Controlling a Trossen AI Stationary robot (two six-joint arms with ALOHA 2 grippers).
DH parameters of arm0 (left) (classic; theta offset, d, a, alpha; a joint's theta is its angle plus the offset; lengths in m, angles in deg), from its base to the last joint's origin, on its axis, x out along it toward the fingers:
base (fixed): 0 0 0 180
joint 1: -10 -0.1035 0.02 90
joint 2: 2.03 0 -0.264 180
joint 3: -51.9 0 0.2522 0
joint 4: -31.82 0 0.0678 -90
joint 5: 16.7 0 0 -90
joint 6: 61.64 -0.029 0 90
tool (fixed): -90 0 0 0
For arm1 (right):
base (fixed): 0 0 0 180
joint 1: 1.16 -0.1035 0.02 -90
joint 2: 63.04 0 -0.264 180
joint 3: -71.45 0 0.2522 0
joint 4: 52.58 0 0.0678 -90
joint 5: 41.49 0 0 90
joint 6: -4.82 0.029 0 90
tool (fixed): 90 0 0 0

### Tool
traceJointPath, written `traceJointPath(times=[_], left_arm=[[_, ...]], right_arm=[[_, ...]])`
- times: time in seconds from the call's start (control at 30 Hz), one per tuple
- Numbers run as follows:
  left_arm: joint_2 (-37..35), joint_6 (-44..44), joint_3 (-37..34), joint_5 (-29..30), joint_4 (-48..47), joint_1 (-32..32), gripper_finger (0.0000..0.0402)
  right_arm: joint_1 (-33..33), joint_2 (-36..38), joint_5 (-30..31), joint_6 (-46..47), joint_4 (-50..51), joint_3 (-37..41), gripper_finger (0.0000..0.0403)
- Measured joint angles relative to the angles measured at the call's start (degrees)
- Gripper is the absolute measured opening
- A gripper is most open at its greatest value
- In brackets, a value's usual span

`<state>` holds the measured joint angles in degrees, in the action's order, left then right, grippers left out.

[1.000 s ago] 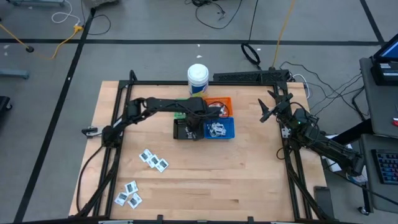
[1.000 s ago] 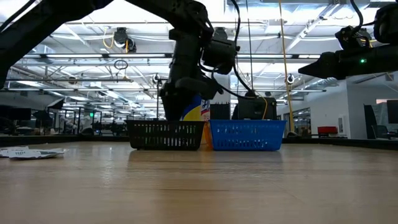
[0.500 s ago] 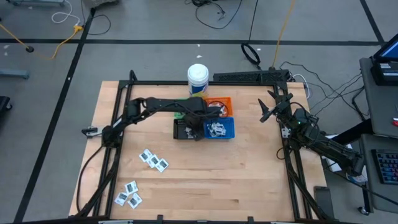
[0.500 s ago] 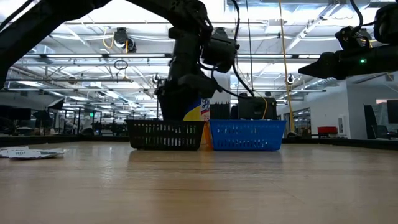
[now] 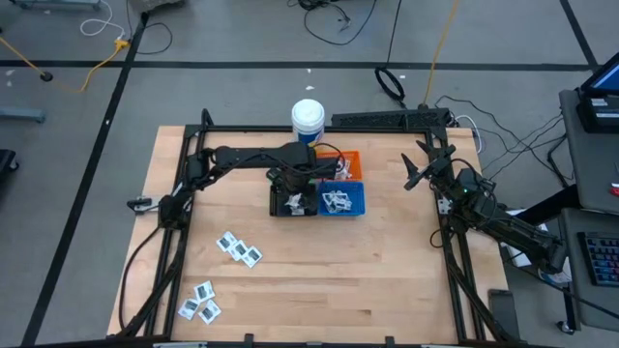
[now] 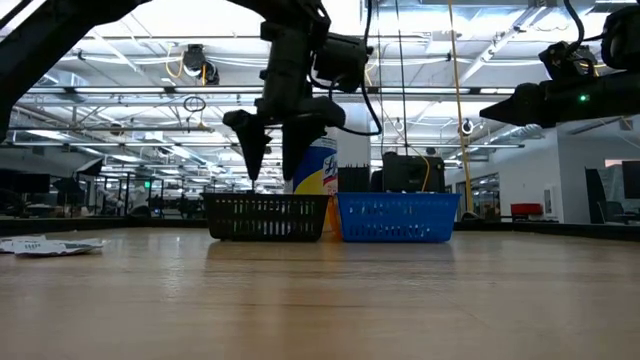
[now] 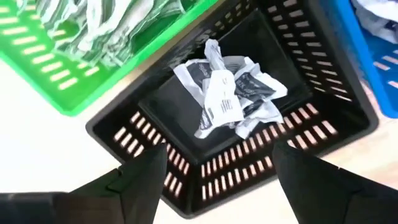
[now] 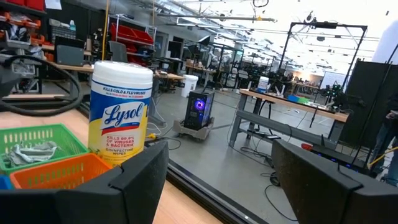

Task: Pick & Place First Aid Supplies
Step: Put the black towelette pack into the black basket

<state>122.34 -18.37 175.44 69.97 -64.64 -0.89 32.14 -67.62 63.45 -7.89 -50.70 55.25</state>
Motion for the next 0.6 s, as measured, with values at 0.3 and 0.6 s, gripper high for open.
traceJointPath(times=[0.3, 0.6], left_arm=[[-6.2, 3.8, -7.3, -0.1, 5.7, 3.4, 0.0303], [-17.8, 12.9, -24.7, -4.1, 12.1, 10.0, 0.0293]], right_arm=[[0.0, 0.0, 0.0, 0.0, 0.1, 0.0, 0.0279], [0.0, 0.0, 0.0, 0.0, 0.1, 0.0, 0.0279]])
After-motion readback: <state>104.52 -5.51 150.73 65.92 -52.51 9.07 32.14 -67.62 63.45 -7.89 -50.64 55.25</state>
